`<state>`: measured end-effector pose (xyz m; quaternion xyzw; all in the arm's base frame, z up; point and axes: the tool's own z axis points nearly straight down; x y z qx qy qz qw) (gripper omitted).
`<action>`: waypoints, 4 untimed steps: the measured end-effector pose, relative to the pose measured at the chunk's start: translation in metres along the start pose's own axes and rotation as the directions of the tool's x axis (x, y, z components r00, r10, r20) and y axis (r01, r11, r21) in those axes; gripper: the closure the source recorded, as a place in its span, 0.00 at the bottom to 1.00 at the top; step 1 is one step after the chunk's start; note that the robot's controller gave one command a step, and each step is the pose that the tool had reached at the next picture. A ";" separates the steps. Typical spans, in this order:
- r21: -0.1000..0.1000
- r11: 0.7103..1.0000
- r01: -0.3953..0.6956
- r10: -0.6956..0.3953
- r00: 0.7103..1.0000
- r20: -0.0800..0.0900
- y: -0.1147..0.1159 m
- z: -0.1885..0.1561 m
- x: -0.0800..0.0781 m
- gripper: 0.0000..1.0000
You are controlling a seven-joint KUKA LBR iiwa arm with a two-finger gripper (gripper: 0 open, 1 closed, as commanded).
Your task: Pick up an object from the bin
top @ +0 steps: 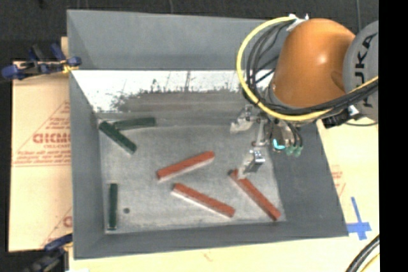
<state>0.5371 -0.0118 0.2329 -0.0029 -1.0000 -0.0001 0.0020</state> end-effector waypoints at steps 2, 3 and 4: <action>-0.002 1.000 -0.025 0.025 1.000 0.017 -0.008 0.035 -0.002 0.00; -0.002 0.994 -0.108 0.108 0.994 0.013 -0.028 0.097 -0.013 0.00; -0.001 0.990 -0.143 0.143 0.990 0.010 -0.032 0.155 -0.025 0.00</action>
Offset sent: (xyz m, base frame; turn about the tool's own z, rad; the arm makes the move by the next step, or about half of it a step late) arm -0.0059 -0.0327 -0.1629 0.1237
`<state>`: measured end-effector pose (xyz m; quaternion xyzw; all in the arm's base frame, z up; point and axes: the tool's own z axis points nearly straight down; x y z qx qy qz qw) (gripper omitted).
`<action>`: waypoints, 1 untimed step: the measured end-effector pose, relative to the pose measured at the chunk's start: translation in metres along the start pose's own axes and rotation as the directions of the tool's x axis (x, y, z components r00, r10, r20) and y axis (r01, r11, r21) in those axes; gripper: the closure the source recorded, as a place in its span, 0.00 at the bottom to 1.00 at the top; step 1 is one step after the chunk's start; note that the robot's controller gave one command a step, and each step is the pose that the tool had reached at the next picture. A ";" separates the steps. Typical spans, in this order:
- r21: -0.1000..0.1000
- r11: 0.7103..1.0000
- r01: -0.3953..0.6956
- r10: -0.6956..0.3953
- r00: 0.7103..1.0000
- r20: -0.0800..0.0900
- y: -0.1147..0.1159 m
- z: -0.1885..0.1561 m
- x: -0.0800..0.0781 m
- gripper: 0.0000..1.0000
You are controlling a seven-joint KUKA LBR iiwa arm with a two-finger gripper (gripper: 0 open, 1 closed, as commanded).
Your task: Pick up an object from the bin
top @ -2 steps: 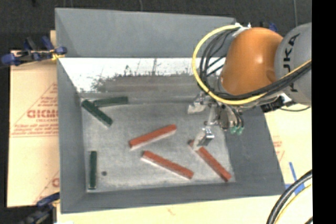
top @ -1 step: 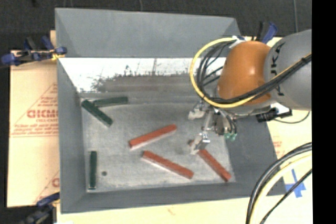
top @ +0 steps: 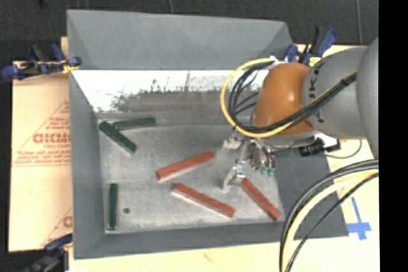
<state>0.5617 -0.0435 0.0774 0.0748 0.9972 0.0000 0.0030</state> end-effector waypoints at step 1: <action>0.001 1.000 -0.002 0.002 1.000 0.002 0.001 -0.005 0.000 0.00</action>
Offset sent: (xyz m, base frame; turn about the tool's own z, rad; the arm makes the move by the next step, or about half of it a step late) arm 0.0560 0.0884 -0.0074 -0.3366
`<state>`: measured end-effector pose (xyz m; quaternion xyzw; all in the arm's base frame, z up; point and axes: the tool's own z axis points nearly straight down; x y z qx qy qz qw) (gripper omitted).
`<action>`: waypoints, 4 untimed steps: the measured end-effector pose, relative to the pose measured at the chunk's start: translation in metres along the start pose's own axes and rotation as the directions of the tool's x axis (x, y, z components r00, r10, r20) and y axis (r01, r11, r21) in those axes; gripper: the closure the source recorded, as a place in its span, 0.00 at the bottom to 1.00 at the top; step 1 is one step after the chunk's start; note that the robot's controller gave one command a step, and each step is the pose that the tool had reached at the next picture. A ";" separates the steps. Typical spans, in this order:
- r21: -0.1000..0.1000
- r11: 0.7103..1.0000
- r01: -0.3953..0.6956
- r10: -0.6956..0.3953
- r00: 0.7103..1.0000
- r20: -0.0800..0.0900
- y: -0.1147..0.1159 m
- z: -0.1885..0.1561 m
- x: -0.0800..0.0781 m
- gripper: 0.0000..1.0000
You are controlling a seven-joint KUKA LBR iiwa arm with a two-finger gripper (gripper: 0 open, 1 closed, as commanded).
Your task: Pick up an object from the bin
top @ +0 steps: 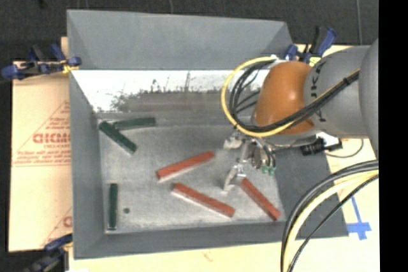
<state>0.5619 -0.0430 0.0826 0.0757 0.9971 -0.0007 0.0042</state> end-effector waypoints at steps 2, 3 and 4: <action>0.003 0.943 0.332 -0.331 0.943 -0.009 0.091 0.001 -0.048 1.00; -0.001 0.941 0.338 -0.338 0.941 -0.003 0.098 -0.116 -0.067 1.00; -0.002 0.941 0.338 -0.338 0.941 -0.003 0.098 -0.116 -0.067 1.00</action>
Offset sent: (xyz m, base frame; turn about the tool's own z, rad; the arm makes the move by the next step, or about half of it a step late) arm 0.0000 0.0000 0.0000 0.0000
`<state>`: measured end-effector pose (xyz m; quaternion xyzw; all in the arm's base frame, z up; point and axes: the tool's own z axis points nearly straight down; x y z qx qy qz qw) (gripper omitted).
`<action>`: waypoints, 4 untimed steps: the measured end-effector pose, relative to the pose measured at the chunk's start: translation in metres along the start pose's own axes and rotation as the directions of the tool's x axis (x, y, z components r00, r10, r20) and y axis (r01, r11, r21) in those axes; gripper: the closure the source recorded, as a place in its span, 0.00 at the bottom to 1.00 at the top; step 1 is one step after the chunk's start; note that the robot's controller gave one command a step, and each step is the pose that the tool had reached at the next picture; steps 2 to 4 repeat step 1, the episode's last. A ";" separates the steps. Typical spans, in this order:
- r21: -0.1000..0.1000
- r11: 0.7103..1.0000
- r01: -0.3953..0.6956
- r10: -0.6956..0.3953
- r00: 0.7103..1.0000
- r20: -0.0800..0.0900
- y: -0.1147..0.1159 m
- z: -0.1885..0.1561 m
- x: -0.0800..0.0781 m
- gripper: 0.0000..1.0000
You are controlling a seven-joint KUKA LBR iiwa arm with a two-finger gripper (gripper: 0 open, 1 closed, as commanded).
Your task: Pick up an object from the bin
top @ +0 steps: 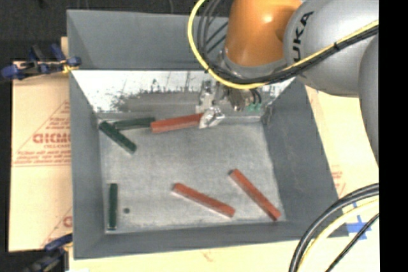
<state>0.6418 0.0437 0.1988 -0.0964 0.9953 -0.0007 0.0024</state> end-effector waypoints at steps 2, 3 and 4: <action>-0.003 1.000 -0.024 0.024 1.000 -0.008 -0.001 -0.049 0.015 1.00; -0.003 1.000 -0.024 0.024 1.000 -0.008 -0.001 -0.049 0.015 1.00; -0.003 1.000 -0.024 0.024 1.000 -0.008 -0.001 -0.049 0.015 1.00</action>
Offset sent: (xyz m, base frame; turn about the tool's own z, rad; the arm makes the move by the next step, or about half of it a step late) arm -0.0166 -0.0113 0.1670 0.1578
